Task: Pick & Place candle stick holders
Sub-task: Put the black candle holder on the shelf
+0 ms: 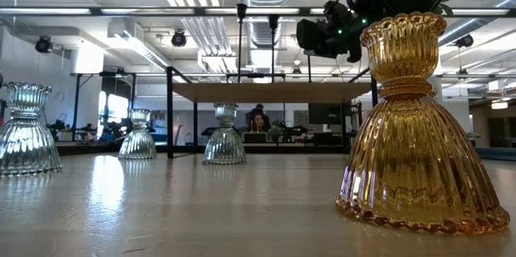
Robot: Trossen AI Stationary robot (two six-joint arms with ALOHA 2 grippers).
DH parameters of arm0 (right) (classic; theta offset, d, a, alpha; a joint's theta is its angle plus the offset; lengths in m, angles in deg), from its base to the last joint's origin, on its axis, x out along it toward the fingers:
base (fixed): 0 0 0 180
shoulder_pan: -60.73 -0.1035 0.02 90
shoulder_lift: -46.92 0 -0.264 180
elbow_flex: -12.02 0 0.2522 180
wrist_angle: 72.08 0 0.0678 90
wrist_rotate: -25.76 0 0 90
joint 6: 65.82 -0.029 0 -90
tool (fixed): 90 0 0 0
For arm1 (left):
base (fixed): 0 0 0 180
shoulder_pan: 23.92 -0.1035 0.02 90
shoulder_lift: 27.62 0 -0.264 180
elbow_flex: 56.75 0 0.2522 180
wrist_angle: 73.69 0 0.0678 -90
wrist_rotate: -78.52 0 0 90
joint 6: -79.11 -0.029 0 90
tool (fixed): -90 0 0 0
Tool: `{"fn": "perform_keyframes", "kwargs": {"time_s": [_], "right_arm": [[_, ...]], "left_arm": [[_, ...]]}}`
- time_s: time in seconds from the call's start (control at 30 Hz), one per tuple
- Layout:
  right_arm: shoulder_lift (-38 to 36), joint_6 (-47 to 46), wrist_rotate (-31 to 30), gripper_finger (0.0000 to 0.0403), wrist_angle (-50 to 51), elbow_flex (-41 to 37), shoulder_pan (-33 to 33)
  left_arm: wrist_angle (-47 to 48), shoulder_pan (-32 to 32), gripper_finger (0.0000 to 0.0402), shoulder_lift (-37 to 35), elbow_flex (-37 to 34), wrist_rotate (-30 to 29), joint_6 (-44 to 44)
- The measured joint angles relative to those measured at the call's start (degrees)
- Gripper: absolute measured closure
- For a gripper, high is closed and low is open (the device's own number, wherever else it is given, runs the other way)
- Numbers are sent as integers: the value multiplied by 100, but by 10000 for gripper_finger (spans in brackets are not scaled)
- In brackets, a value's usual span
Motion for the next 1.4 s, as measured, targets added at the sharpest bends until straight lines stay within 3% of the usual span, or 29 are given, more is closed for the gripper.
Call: {"fn": "perform_keyframes", "kwargs": {"time_s": [1.07, 1.4], "right_arm": [[58, -454, 111, 368, 416, -4, 43], [56, -426, 350, 328, 403, -4, 45]], "left_arm": [[-2, 0, 189, 2, 2, 2, 4], [0, 0, 189, 4, 2, 2, 7]]}}
